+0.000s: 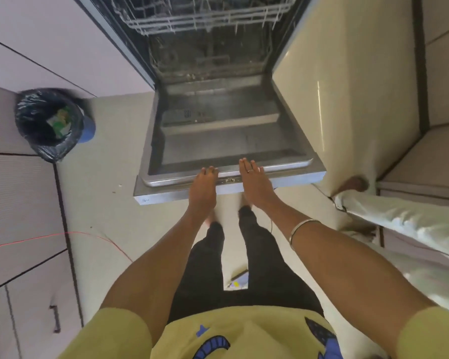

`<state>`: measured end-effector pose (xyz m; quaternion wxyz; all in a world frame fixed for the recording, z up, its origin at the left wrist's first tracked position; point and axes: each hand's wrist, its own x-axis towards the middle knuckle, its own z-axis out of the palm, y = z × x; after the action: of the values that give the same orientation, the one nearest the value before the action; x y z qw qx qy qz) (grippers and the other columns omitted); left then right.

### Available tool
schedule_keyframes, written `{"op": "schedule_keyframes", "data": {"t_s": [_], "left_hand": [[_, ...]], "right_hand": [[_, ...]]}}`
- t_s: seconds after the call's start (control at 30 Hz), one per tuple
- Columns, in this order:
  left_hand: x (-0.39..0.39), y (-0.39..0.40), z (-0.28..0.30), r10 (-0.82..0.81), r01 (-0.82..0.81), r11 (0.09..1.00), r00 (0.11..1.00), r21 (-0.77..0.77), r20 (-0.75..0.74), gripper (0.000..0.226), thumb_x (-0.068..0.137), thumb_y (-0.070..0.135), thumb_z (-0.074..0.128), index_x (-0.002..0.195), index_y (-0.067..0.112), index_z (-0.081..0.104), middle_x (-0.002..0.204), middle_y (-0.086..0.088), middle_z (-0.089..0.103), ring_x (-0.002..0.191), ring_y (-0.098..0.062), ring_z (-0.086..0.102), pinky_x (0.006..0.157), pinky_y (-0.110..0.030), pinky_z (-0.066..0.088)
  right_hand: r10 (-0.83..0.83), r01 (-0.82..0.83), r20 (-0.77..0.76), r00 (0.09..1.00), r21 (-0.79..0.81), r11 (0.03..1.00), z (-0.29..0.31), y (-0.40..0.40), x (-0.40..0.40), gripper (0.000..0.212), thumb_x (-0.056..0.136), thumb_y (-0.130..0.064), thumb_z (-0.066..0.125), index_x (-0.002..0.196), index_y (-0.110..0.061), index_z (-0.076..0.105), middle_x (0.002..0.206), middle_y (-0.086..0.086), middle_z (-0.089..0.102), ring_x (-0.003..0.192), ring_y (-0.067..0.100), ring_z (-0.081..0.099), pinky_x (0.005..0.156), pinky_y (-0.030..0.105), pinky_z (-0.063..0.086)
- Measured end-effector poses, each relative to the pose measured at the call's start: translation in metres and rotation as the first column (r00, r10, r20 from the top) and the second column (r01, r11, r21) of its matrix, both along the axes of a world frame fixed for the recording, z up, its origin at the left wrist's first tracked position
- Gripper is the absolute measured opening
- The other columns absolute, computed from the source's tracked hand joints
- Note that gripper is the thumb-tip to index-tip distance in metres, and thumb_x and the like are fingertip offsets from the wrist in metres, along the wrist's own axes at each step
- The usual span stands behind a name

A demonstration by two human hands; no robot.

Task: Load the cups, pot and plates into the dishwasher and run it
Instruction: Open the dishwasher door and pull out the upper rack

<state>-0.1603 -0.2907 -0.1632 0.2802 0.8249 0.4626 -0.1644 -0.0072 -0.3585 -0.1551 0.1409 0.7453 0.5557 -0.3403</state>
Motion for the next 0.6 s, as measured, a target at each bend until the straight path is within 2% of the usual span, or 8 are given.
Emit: {"op": "schedule_keyframes", "data": {"t_s": [0.07, 0.27, 0.37, 0.47, 0.6], "left_hand": [[-0.01, -0.01, -0.021, -0.019, 0.018, 0.999, 1.0, -0.03, -0.005, 0.063, 0.094, -0.005, 0.057, 0.151, 0.012, 0.036, 0.157, -0.008, 0.037, 0.146, -0.028, 0.032, 0.113, -0.04, 0.035], [-0.033, -0.058, -0.08, 0.071, -0.066, 0.993, 0.996, -0.093, 0.053, 0.06, 0.093, -0.006, 0.058, 0.148, 0.014, 0.044, 0.155, -0.006, 0.041, 0.146, -0.026, 0.033, 0.114, -0.041, 0.035], [-0.038, -0.081, -0.112, 0.118, -0.112, 0.987, 0.992, -0.118, 0.045, 0.061, 0.095, -0.005, 0.055, 0.15, 0.015, 0.04, 0.158, -0.004, 0.036, 0.149, -0.024, 0.026, 0.118, -0.039, 0.028], [-0.042, -0.1, -0.142, 0.167, -0.162, 0.977, 0.986, -0.141, 0.02, 0.059, 0.098, -0.003, 0.05, 0.153, 0.017, 0.037, 0.161, -0.001, 0.03, 0.151, -0.022, 0.019, 0.12, -0.044, 0.029], [-0.046, -0.118, -0.174, 0.115, -0.116, 0.984, 0.993, -0.135, -0.017, 0.059, 0.102, 0.001, 0.044, 0.156, 0.016, 0.027, 0.164, 0.001, 0.019, 0.153, -0.021, 0.009, 0.118, -0.041, 0.026]], "right_hand": [[-0.011, 0.011, 0.009, 1.0, -0.002, 1.0, -0.022, -0.015, -0.009, 0.074, 0.099, -0.007, 0.047, 0.156, -0.003, -0.001, 0.164, 0.015, 0.004, 0.151, 0.034, 0.005, 0.122, 0.045, 0.011], [-0.049, 0.049, -0.009, 0.999, -0.019, 0.999, -0.081, -0.059, -0.033, 0.071, 0.1, -0.008, 0.042, 0.156, -0.004, -0.002, 0.164, 0.015, 0.001, 0.151, 0.034, 0.004, 0.121, 0.048, 0.01], [-0.04, 0.04, -0.009, 0.999, -0.031, 0.999, -0.114, -0.079, -0.04, 0.071, 0.101, -0.01, 0.04, 0.156, -0.006, -0.004, 0.165, 0.013, -0.002, 0.152, 0.032, 0.001, 0.121, 0.047, 0.006], [-0.03, 0.029, -0.023, 0.999, -0.042, 0.999, -0.146, -0.095, -0.044, 0.073, 0.1, -0.011, 0.041, 0.156, -0.007, -0.006, 0.165, 0.012, -0.004, 0.152, 0.032, -0.001, 0.123, 0.048, 0.006], [-0.03, 0.027, -0.058, 0.998, -0.056, 0.998, -0.18, -0.111, -0.049, 0.082, 0.096, -0.009, 0.049, 0.157, -0.009, -0.006, 0.165, 0.01, -0.006, 0.152, 0.031, -0.003, 0.123, 0.05, 0.005]]}}
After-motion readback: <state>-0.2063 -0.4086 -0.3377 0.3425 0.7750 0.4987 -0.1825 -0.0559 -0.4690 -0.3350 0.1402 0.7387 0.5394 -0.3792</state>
